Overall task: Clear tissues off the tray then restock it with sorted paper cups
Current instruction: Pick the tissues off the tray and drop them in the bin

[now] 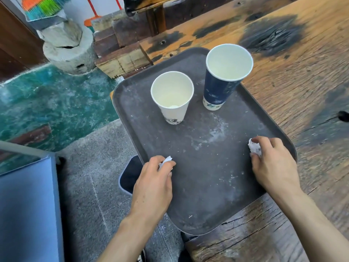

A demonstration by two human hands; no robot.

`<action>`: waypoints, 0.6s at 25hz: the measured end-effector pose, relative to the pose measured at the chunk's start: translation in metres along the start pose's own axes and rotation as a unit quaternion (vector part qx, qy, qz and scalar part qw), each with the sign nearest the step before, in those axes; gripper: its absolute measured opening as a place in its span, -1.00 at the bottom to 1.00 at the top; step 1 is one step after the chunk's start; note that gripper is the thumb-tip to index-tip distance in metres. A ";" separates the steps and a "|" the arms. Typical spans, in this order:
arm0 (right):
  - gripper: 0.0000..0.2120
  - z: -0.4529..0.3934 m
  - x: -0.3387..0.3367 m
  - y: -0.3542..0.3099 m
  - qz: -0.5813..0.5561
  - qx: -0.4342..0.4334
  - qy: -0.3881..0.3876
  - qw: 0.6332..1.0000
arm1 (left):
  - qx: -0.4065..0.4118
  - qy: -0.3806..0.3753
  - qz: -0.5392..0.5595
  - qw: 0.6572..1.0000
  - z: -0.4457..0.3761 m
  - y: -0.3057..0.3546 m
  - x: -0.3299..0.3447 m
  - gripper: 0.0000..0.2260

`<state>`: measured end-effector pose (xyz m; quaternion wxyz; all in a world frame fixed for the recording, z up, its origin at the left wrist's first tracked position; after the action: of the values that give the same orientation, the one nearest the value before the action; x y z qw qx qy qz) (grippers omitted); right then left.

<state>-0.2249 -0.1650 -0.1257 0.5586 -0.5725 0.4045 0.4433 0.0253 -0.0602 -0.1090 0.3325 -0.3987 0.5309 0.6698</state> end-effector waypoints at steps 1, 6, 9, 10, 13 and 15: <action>-0.66 0.003 -0.002 -0.007 -0.005 -0.005 0.009 1.000 | 0.010 0.012 0.007 1.000 0.002 -0.002 -0.005 -0.77; -0.62 0.031 -0.015 -0.078 -0.051 -0.069 0.054 0.995 | 0.008 0.087 0.023 0.996 0.013 -0.040 -0.036 -0.70; -0.63 0.056 -0.009 -0.140 -0.085 -0.104 0.045 0.990 | -0.020 0.094 0.017 0.995 0.027 -0.084 -0.055 -0.68; -0.63 0.064 -0.005 -0.159 -0.097 -0.114 0.034 0.988 | -0.023 0.096 0.012 0.995 0.032 -0.099 -0.061 -0.69; -0.61 0.091 0.013 -0.214 -0.121 -0.139 0.002 0.983 | -0.027 0.106 -0.004 0.994 0.047 -0.148 -0.078 -0.68; -0.60 0.111 0.030 -0.247 -0.122 -0.153 -0.023 0.980 | -0.031 0.109 -0.013 0.993 0.055 -0.180 -0.086 -0.66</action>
<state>0.0142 -0.0417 -0.0827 0.5237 -0.6859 0.2460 0.4414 0.2112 0.0300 -0.1060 0.2689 -0.4867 0.5375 0.6340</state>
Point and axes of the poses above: each hand's wrist, its own z-axis away from the middle knuckle, its own x-axis out of the palm, y = z × x, the point moved 3 cm from there along -z, towards the middle knuckle
